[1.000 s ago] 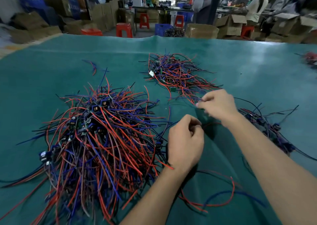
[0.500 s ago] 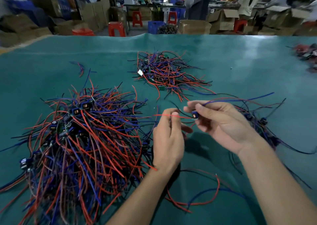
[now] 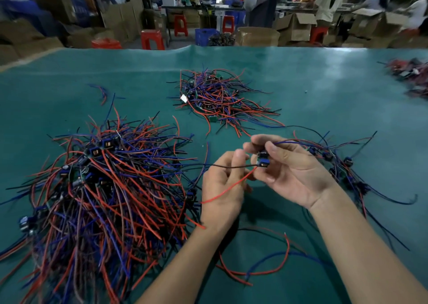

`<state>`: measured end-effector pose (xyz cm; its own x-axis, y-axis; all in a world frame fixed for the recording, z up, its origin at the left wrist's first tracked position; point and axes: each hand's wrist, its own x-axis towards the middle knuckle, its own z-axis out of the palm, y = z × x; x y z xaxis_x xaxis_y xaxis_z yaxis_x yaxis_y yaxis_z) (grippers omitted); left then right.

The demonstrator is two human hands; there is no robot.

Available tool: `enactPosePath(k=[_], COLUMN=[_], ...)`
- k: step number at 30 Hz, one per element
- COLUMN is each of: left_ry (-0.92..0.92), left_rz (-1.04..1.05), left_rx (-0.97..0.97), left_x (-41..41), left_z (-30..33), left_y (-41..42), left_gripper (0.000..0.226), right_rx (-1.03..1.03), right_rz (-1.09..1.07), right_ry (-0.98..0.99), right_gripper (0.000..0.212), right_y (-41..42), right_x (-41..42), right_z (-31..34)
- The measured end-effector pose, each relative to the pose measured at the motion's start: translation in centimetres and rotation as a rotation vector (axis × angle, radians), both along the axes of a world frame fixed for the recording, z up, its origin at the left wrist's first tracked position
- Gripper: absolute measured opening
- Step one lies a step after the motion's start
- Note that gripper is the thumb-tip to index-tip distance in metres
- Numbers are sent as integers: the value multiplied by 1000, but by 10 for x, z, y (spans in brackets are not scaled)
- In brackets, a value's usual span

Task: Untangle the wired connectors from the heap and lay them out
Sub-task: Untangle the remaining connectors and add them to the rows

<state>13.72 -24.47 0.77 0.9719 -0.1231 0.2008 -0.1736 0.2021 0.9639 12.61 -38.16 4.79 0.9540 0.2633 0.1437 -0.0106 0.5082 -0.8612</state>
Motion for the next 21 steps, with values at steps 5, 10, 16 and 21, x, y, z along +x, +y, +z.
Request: enactPosePath(k=[5, 10, 16, 21], left_ry=[12, -124, -69, -132], left_rz=[2, -31, -29, -45], left_rx=[81, 231, 292, 393], left_x=[-1, -1, 1, 1], left_z=[4, 2, -2, -3], left_y=[3, 5, 5, 6], left_gripper=[67, 41, 17, 20], right_rx=[-369, -368, -402, -442], right_rz=[-221, -364, -576, -720], right_ry=[27, 36, -51, -43], right_gripper=[27, 23, 9, 10], right_y=[-7, -4, -5, -11], right_x=[7, 11, 12, 13], right_z=[-5, -8, -10, -8])
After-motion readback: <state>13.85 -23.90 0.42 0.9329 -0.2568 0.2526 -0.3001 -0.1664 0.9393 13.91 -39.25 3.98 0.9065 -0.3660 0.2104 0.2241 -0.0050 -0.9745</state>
